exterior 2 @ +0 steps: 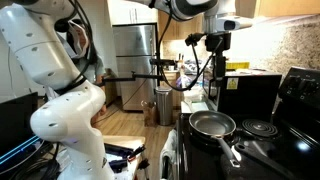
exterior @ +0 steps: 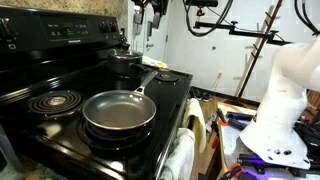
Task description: Uncover the pot and put the lid on the left
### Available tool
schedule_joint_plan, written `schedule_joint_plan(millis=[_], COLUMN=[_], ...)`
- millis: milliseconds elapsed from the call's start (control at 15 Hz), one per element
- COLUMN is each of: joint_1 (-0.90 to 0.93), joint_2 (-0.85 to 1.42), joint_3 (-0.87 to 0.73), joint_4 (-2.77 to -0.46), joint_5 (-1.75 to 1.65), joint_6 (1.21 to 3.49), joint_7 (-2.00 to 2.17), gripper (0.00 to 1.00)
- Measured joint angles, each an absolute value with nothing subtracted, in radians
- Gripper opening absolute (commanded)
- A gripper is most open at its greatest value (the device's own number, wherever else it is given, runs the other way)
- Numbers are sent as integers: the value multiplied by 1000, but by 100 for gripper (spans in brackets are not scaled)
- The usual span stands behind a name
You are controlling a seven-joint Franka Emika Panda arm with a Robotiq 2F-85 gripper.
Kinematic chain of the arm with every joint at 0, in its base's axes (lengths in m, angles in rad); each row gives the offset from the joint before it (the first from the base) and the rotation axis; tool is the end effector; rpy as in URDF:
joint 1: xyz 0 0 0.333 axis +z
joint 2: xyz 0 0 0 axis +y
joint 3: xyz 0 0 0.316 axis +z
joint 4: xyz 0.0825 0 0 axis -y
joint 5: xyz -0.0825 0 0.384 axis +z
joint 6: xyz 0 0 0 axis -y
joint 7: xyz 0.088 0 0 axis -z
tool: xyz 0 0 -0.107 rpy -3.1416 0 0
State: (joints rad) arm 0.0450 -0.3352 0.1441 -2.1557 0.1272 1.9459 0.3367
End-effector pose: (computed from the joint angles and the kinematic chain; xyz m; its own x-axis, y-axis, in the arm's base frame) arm 0.4569 0.1027 0.5468 0.9767 -0.1950 0.0892 -0.1847 -0.9764 -0.1116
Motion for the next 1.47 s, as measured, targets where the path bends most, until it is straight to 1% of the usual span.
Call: schedule_joint_plan(millis=[533, 933, 1200, 1467], joint_1=[45, 2, -11, -12], joint_2=[-335, -313, -237, -111], joint_3=[144, 104, 45, -10], joint_4=[-2156, -2150, -2105, -2029], joint_5=[119, -27, -40, -38], joint_6=[1946, 1946, 1962, 2074], joint_7=[337, 336, 273, 153], gripper=[100, 100, 100, 100])
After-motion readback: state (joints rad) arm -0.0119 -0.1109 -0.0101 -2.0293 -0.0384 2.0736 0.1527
